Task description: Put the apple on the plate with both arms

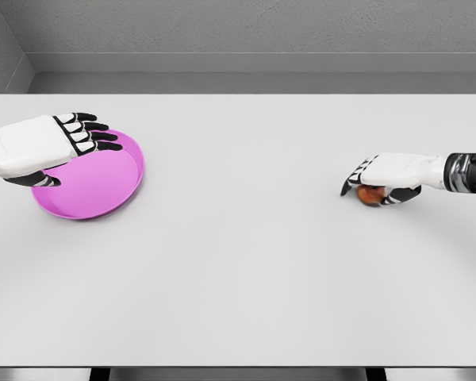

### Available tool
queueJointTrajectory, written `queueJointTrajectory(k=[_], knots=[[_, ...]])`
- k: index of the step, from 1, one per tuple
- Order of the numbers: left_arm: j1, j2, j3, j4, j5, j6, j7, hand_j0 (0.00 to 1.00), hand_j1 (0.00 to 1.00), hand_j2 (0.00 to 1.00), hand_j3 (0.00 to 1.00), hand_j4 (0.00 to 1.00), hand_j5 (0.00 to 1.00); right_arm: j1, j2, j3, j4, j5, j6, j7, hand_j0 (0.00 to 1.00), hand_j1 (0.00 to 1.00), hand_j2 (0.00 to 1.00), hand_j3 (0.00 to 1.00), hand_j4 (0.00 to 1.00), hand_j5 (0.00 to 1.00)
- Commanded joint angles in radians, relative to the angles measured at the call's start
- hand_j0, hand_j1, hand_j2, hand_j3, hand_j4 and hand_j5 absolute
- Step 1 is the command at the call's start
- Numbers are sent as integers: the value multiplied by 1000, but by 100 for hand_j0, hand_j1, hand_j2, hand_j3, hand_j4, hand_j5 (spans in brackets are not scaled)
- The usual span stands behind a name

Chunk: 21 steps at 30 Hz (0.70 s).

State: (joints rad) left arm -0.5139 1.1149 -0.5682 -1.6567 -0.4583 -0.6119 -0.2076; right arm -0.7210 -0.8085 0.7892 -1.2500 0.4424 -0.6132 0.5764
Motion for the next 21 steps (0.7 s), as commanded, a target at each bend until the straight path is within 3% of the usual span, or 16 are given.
queueJointTrajectory(k=[1,8,17,21], knots=[[0,2,1,-2,6,1,1,100,100,100,100,100,100,0,-1,-1,0,-5,2,0,67,67,67,67,67,67],[2,6,2,-11,6,1,1,100,100,100,100,100,100,0,-5,-1,0,-4,2,0,56,56,56,56,56,56],[3,8,2,-17,6,1,1,100,100,100,100,100,100,-2,-8,-22,-3,-8,2,-1,49,49,49,49,49,49],[3,8,2,-23,6,1,1,100,100,100,100,100,100,-3,-12,-44,-54,-8,2,2,48,48,48,48,48,48]])
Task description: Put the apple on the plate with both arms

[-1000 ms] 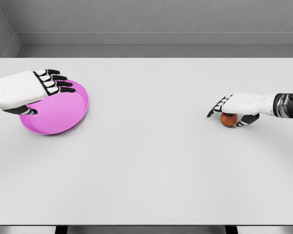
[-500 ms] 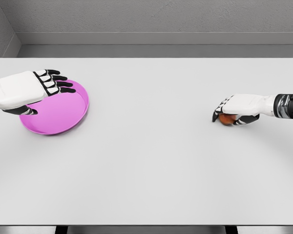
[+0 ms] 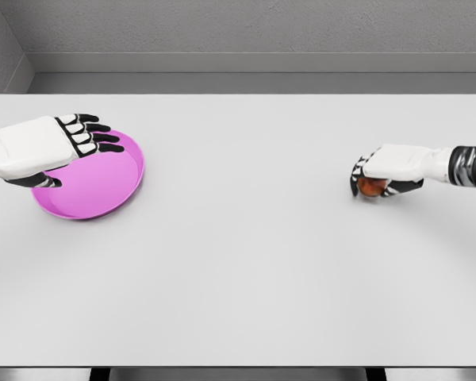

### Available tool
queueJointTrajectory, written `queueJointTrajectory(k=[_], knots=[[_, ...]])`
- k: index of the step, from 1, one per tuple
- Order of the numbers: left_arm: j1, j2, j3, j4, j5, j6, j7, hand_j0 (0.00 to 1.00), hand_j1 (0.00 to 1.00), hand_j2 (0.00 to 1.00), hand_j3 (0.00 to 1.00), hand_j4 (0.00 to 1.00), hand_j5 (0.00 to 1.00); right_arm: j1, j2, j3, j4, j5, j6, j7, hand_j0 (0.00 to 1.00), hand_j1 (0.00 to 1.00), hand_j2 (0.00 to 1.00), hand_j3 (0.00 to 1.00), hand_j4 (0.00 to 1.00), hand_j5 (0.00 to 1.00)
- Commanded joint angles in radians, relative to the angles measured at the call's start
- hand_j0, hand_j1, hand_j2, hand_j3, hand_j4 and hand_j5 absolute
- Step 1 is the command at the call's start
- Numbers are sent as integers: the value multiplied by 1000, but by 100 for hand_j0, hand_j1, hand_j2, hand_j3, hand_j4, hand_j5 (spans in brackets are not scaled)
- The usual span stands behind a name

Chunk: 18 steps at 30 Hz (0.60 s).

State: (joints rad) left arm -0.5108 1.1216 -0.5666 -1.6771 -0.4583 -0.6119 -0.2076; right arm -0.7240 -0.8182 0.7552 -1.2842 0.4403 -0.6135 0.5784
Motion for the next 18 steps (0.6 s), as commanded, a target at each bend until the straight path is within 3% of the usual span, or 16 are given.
queueJointTrajectory(k=[1,7,13,18], knots=[[-2,1,1,-4,6,1,1,100,100,100,100,100,100,0,-3,-10,-26,-6,3,1,47,47,47,47,47,47],[0,3,1,-3,6,1,1,100,100,100,100,100,100,-2,-1,-22,-90,-5,3,3,46,46,46,46,46,46],[0,3,1,-15,6,1,1,100,100,100,100,100,100,-2,14,-20,-256,-3,3,3,44,44,44,44,44,44],[-2,3,1,-27,6,1,1,100,100,100,100,100,100,2,56,-19,-291,-2,3,8,42,42,42,42,42,42]])
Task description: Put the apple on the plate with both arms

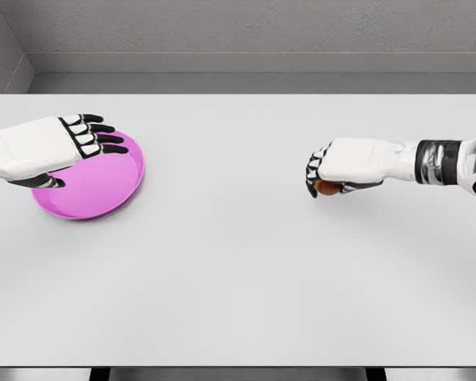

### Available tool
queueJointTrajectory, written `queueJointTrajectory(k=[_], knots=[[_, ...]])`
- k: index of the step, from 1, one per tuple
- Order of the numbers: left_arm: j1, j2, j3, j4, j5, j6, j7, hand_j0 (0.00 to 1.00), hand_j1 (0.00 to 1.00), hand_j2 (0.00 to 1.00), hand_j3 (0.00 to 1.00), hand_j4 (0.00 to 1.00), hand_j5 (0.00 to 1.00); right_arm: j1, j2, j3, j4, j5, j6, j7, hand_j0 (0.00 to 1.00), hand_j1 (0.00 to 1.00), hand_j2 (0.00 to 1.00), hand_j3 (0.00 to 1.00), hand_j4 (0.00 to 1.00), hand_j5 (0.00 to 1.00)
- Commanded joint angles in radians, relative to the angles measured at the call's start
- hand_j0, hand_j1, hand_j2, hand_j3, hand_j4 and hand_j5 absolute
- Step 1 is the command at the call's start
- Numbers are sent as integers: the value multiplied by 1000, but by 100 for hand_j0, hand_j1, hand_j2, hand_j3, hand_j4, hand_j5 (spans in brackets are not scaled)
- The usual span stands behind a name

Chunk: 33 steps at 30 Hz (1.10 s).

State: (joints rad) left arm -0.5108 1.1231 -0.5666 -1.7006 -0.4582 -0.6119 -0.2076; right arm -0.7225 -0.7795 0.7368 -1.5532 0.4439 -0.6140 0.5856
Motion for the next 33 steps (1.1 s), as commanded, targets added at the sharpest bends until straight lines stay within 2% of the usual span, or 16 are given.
queueJointTrajectory(k=[1,16,20,24,28,33], knots=[[-2,1,1,-5,6,1,1,100,100,100,100,100,100,0,25,0,-22,-4,3,0,42,42,42,42,42,42],[-3,1,1,-7,6,1,1,100,100,100,100,100,100,-5,221,1,-7,96,3,3,42,42,42,42,42,42],[-5,1,1,-7,6,1,1,100,100,100,100,100,100,-8,310,1,82,156,3,3,42,42,42,42,42,42],[-2,1,1,-7,6,1,1,100,100,100,100,100,100,-11,385,1,145,171,3,25,42,42,42,42,42,42],[-5,1,1,-7,6,1,1,100,100,100,100,100,100,-18,431,4,194,203,3,25,42,42,42,42,42,42],[-6,1,1,-7,6,1,1,100,100,100,100,100,100,-18,444,7,220,210,3,25,42,42,42,42,42,42]])
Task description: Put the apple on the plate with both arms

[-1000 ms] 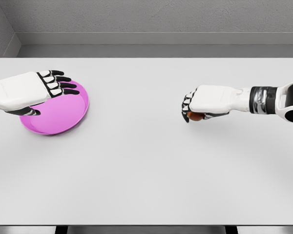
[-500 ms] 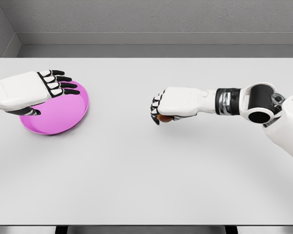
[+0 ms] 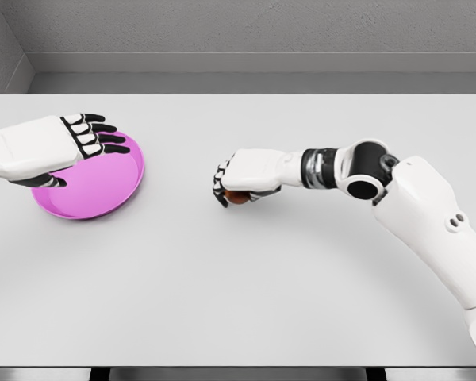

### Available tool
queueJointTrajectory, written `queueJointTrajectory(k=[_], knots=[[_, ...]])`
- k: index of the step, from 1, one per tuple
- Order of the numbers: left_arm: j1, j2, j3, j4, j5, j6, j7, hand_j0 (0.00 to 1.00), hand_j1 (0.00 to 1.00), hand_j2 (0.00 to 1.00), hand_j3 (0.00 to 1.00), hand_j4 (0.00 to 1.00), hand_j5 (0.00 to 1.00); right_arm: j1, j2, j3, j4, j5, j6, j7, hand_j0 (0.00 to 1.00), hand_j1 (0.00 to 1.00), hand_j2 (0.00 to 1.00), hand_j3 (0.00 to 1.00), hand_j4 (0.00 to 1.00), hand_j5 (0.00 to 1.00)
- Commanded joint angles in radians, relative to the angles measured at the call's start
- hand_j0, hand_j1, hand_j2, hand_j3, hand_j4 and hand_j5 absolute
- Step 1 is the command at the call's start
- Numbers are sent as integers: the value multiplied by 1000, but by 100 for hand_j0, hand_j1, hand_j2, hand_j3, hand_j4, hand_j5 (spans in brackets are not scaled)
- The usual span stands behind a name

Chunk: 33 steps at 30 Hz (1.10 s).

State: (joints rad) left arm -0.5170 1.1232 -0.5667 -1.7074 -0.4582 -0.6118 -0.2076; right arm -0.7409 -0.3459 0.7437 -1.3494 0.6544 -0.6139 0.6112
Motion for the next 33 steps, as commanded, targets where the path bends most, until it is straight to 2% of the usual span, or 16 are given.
queueJointTrajectory(k=[1,9,11,12,14,15,17,23,26,27,30,32,33], knots=[[0,1,1,0,6,1,1,100,100,100,100,100,100,0,10,0,18,1,3,0,42,42,42,42,42,42],[3,1,2,0,6,1,1,100,100,100,100,100,100,0,36,3,62,31,3,0,43,43,43,43,43,43],[2,4,2,2,6,1,1,100,100,100,100,100,100,2,35,3,61,33,3,0,46,46,46,46,46,46],[2,4,2,0,6,1,1,100,100,100,100,100,100,2,35,3,62,33,3,0,52,52,52,52,52,52],[3,3,2,-8,6,1,1,100,100,100,100,100,100,2,35,3,64,33,3,0,55,55,55,55,55,55],[2,4,2,-11,6,1,1,100,100,100,100,100,100,2,36,3,73,33,3,0,63,63,63,63,63,63],[3,3,2,-12,6,1,1,100,100,100,100,100,100,2,36,3,84,33,3,0,97,97,97,97,97,97],[5,1,2,-12,4,1,-1,100,100,100,100,100,100,0,36,2,75,31,3,0,100,100,100,100,100,100],[6,0,2,-11,3,1,-1,100,100,100,100,100,100,0,18,-12,15,27,3,0,100,100,100,100,100,100],[5,-3,2,-11,1,1,-1,100,100,100,100,100,100,0,-2,-53,-37,27,3,0,100,100,100,100,100,100],[5,-11,2,-11,-3,1,-1,100,100,100,100,100,100,3,-59,-153,-120,24,3,0,100,100,100,100,100,100],[3,-17,-1,-11,-5,1,-1,100,100,100,100,100,100,12,-122,-219,-166,16,3,0,100,100,100,100,100,100],[5,-39,-4,-11,-8,1,-3,100,100,100,100,100,100,31,-157,-282,-194,2,3,0,100,100,100,100,100,100]])
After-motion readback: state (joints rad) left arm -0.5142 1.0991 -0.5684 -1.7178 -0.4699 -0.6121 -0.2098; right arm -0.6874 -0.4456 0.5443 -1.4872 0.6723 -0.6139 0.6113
